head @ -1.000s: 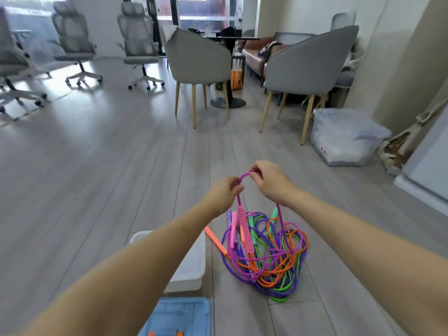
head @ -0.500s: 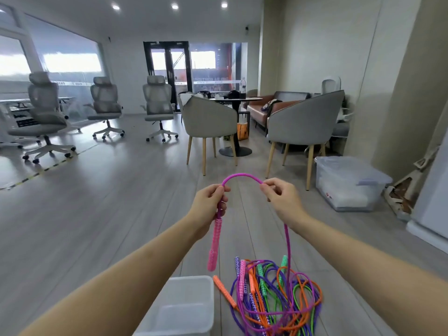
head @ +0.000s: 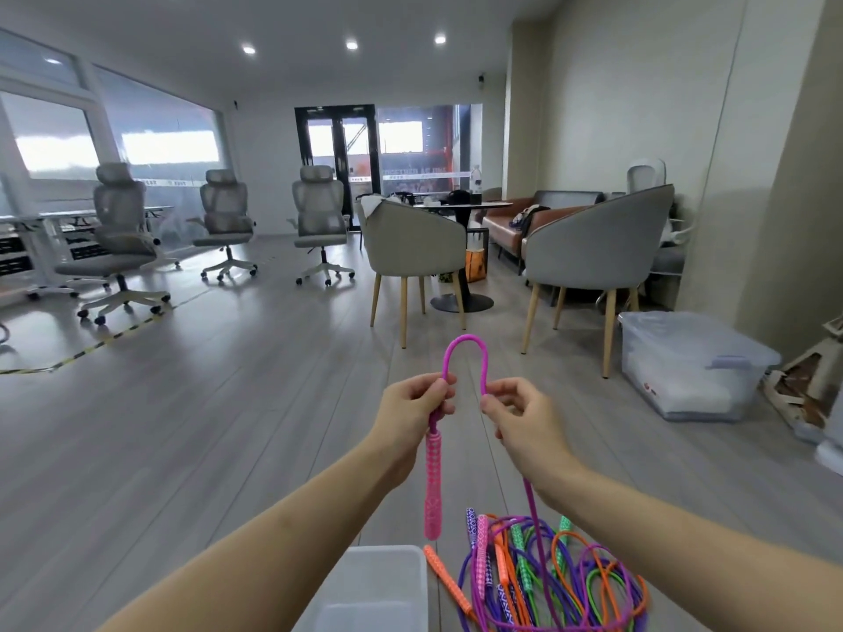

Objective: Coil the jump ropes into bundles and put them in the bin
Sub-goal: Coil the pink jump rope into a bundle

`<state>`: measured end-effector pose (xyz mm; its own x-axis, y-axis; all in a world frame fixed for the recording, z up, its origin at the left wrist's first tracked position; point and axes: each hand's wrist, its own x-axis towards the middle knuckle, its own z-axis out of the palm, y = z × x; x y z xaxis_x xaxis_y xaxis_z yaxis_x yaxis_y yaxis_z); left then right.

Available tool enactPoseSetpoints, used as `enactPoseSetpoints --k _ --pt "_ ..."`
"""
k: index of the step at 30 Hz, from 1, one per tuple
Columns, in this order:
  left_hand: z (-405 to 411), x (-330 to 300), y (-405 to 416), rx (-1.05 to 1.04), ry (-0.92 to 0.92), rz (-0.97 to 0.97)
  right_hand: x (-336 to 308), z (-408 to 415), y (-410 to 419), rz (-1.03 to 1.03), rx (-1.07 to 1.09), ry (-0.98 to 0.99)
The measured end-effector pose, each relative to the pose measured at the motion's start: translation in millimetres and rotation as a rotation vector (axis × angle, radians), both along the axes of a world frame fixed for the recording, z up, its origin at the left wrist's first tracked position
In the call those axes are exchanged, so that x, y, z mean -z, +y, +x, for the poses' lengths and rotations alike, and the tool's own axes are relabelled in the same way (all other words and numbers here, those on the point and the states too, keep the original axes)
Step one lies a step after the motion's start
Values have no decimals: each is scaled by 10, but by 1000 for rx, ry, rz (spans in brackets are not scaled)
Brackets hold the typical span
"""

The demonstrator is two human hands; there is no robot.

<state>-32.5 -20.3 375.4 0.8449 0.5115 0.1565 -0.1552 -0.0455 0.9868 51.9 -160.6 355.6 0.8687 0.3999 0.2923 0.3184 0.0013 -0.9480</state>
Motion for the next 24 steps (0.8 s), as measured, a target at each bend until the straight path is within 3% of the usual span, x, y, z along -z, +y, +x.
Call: enactPoseSetpoints --k 12,24 --pt "26 191 1 40 0 -38 169 -20 43 -7 -30 -65" --pt "31 191 28 -61 51 -17 227 -94 47 -81 -39 -142"
